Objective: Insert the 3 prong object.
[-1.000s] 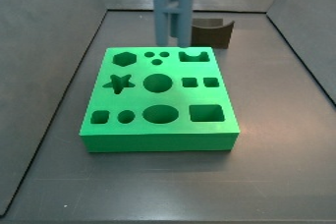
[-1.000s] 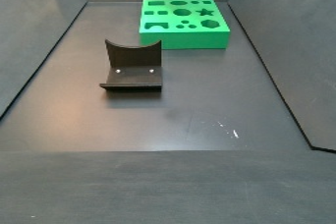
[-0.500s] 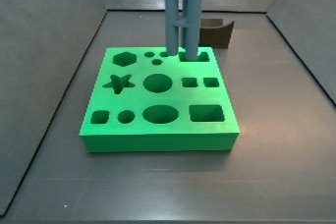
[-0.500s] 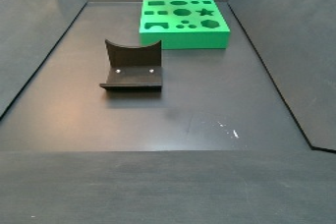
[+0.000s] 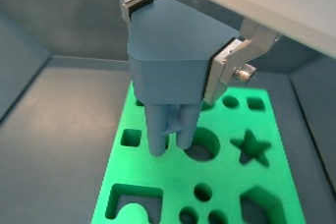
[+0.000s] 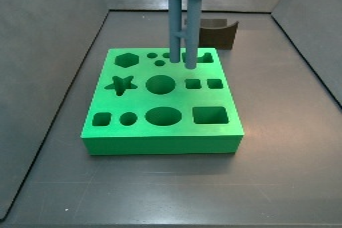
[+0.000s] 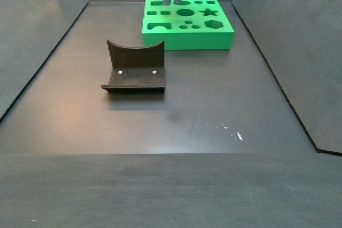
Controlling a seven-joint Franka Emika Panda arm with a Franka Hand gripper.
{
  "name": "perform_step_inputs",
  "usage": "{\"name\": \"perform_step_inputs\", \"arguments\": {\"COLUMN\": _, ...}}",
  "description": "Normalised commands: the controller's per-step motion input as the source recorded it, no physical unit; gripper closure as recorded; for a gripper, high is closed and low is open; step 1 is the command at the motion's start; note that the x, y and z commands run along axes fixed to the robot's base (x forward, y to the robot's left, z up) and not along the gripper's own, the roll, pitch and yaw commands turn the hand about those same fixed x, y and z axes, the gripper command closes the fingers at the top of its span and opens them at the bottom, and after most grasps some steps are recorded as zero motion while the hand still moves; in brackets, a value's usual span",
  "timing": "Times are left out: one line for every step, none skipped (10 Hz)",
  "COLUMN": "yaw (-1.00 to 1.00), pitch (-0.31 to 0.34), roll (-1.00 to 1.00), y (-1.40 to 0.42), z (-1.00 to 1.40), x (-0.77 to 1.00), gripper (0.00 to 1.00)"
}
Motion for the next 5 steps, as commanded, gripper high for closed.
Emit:
{"name": "perform_step_inputs", "arguments": {"yaw": -0.43, "pitch": 0.013, "roll": 0.0, "y": 0.55, "z": -0.3, "x": -0.34, "gripper": 1.0}}
{"name": "perform_step_inputs", "arguments": {"yaw": -0.45, "pitch": 0.004, "roll": 0.0, "y": 0.51, "z": -0.32, "x": -0.43, "gripper": 1.0}}
{"name": "perform_step_inputs", "arguments": {"yaw": -0.45, "pitch": 0.0, "roll": 0.0, "y": 0.49, "z": -0.29, "x": -0.44, "gripper": 1.0}}
{"name": "perform_step_inputs", "arguments": {"yaw": -0.63, "pitch": 0.0, "roll": 0.0, "y": 0.28, "z": -0.16, "x": -0.45, "gripper": 1.0}}
{"name": "perform_step_inputs", "arguments": {"yaw": -0.76, "pitch": 0.0, "roll": 0.0, "y": 0.13, "z": -0.03, "x": -0.41, "gripper": 1.0}}
